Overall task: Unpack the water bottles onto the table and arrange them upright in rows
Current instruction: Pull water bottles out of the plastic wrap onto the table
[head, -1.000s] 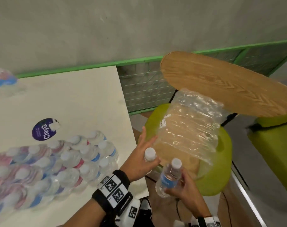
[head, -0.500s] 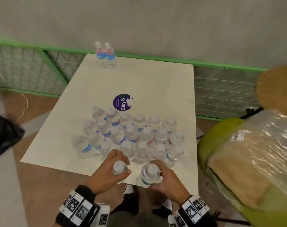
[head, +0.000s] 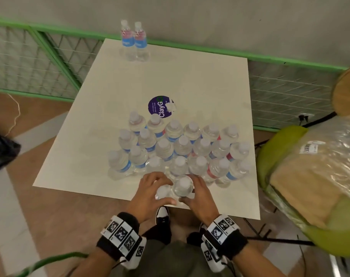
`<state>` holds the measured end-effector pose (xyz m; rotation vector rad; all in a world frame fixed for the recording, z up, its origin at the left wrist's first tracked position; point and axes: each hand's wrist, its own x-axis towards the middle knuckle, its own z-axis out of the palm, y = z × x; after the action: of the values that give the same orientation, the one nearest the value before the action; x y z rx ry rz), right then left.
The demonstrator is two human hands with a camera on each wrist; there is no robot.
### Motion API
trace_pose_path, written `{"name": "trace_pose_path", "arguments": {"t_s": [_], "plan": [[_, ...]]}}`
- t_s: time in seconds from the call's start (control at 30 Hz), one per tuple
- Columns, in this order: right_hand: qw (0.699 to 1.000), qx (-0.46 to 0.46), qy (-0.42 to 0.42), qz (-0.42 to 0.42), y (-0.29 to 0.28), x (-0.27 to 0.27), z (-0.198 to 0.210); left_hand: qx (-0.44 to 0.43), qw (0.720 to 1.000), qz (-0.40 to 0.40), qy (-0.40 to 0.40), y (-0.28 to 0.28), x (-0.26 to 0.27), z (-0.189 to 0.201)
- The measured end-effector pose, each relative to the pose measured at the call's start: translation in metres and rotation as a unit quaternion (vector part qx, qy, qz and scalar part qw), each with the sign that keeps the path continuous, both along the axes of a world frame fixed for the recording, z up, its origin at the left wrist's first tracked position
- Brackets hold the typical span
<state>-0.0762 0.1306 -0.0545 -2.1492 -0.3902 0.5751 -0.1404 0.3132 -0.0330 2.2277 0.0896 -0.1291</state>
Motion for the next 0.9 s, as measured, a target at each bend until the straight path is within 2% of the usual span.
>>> {"name": "trace_pose_path", "arguments": {"t_s": [0.07, 0.13, 0.27, 0.3, 0.43, 0.63, 0.77, 0.83, 0.9], "plan": [[1.000, 0.000, 0.011, -0.013, 0.002, -0.002, -0.002, -0.037, 0.999, 0.027, 0.010, 0.003, -0.001, 0.002], [0.999, -0.003, 0.030, -0.017, 0.002, -0.004, -0.004, -0.037, 0.998, 0.045, 0.021, 0.007, -0.002, 0.004], [0.999, -0.028, 0.036, -0.019, 0.003, -0.009, -0.001, 0.094, 0.994, 0.033, -0.038, 0.014, -0.009, 0.003], [0.998, -0.037, 0.041, -0.024, 0.003, -0.010, 0.000, 0.104, 0.993, 0.031, -0.039, 0.014, -0.009, 0.003], [0.995, -0.079, 0.052, -0.016, 0.003, -0.008, 0.010, 0.048, 0.998, 0.039, 0.021, 0.014, -0.007, 0.008], [0.981, -0.177, 0.060, 0.054, 0.003, 0.000, 0.031, 0.055, 0.998, 0.023, -0.003, 0.020, -0.006, 0.017], [0.930, -0.308, 0.106, 0.171, -0.007, 0.012, 0.075, 0.022, 0.997, 0.038, -0.060, 0.038, -0.012, 0.056], [0.924, -0.293, 0.121, 0.213, -0.011, 0.021, 0.107, 0.005, 0.995, 0.050, -0.087, 0.048, -0.014, 0.086], [0.929, -0.241, 0.133, 0.247, -0.013, 0.032, 0.145, 0.000, 0.984, 0.091, -0.151, 0.057, -0.012, 0.122]]}}
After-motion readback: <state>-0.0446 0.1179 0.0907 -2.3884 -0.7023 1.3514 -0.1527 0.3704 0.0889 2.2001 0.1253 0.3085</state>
